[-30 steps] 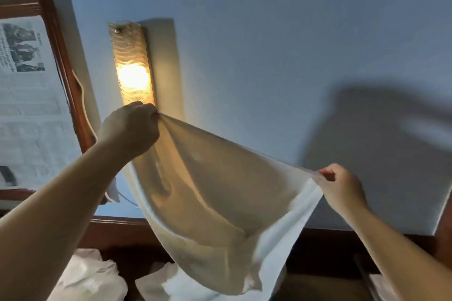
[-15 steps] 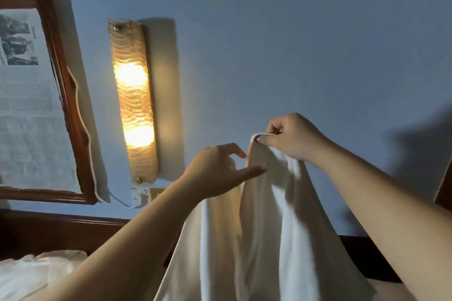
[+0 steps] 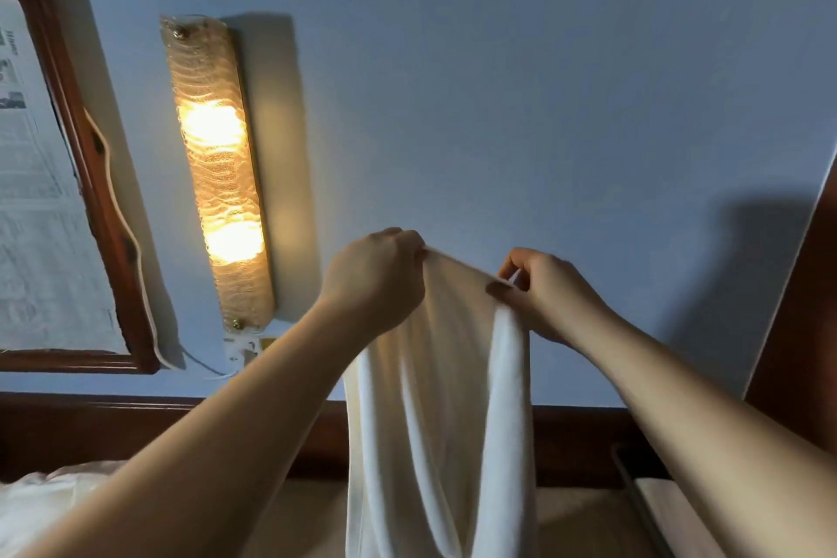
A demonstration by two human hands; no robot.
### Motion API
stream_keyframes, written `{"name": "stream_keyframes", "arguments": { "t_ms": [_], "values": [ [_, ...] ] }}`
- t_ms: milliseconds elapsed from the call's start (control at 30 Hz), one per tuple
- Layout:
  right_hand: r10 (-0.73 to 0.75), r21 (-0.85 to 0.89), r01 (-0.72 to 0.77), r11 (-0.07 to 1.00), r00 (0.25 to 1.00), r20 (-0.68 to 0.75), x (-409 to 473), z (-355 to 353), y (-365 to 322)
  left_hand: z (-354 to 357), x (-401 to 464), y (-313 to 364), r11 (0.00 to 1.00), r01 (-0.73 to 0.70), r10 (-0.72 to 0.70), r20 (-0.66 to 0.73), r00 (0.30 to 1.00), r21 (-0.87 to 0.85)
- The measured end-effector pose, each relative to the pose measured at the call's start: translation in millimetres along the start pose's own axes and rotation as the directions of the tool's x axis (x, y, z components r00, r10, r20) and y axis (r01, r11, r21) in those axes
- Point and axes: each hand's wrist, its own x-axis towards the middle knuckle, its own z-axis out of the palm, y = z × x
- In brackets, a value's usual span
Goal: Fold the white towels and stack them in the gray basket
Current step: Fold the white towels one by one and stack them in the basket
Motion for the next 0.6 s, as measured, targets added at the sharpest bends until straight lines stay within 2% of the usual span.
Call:
{"name": "stream_keyframes", "arguments": {
  "t_ms": [100, 300, 367, 433, 600],
  "values": [
    [0.080, 0.065, -0.079, 0.995, 0.997, -0.011, -11.2, 20.1, 21.7, -17.2, 5.4, -11.6, 0.998, -0.022, 0.024, -0.026, 0.999, 0.065],
    [0.295, 0.041, -0.293, 0.955, 0.952, -0.082, -21.4, 26.0, 83.9, -49.4, 6.6, -85.5, 0.965, 0.210, -0.192, -0.127, 0.973, 0.158],
    [0.280, 0.040, -0.278, 0.960, 0.954, -0.106, -20.4, 17.0, 91.4, -45.5, 2.2, -111.3, 0.939, 0.282, -0.276, -0.062, 0.959, 0.195],
    [0.232, 0.061, -0.226, 0.972, 0.965, -0.124, -15.6, 8.4, 84.7, -32.9, -4.5, -126.8, 0.933, 0.297, -0.316, 0.065, 0.947, 0.205],
    [0.065, 0.070, -0.059, 0.996, 0.993, -0.097, 6.1, -4.9, 40.6, 3.3, -25.9, -110.6, 0.956, 0.279, -0.293, 0.323, 0.900, 0.088]
  ]
}}
